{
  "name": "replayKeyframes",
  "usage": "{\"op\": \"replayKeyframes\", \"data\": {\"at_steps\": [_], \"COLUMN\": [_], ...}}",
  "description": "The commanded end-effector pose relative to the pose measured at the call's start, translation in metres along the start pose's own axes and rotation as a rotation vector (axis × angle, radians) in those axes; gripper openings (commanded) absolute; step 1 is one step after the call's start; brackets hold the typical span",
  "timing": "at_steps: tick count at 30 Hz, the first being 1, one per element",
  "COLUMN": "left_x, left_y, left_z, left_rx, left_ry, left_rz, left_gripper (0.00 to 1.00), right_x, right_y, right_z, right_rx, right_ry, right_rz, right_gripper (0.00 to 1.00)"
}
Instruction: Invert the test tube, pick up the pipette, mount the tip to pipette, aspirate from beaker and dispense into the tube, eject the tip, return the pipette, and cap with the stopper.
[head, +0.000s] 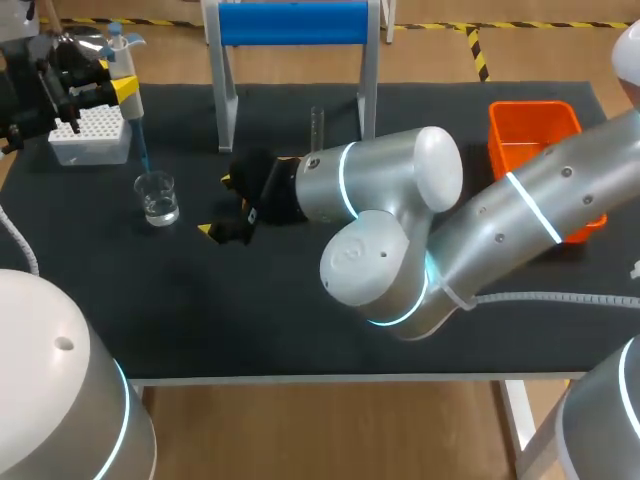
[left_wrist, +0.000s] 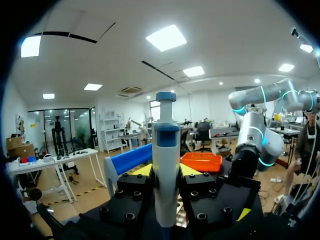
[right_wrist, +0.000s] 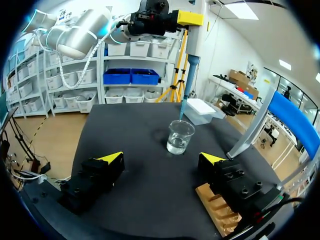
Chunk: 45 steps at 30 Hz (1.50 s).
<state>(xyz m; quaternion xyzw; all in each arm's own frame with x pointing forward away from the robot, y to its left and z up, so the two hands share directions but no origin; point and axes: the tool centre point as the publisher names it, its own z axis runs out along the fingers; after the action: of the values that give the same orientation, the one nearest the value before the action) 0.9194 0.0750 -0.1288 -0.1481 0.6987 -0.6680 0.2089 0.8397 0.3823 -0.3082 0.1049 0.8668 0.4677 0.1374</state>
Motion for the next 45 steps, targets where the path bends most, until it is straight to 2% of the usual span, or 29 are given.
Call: {"op": "replayKeyframes", "data": {"at_steps": [1,30,45], "left_x": [-0.004,-0.017,-0.019], "left_y": [0.01,0.059,0.071], "left_z": [0.002,0.003,0.0], "left_rx": [0.011,0.02,0.027], "left_ry": [0.007,0.002,-0.008], "left_rz": [0.0,-0.059,-0.083], "left_gripper": [0.0,0.0,0.0], "right_x": [0.0,0.0,0.0], "right_y": [-0.001,-0.001,-0.001], "right_z": [0.0,0.0,0.0], "right_rx": [-0.004,-0.004,-0.004], "right_ry": [0.002,0.002,0.002], "right_rz": [0.001,0.001,0.001], "right_gripper": [1.0,1.0,1.0]}}
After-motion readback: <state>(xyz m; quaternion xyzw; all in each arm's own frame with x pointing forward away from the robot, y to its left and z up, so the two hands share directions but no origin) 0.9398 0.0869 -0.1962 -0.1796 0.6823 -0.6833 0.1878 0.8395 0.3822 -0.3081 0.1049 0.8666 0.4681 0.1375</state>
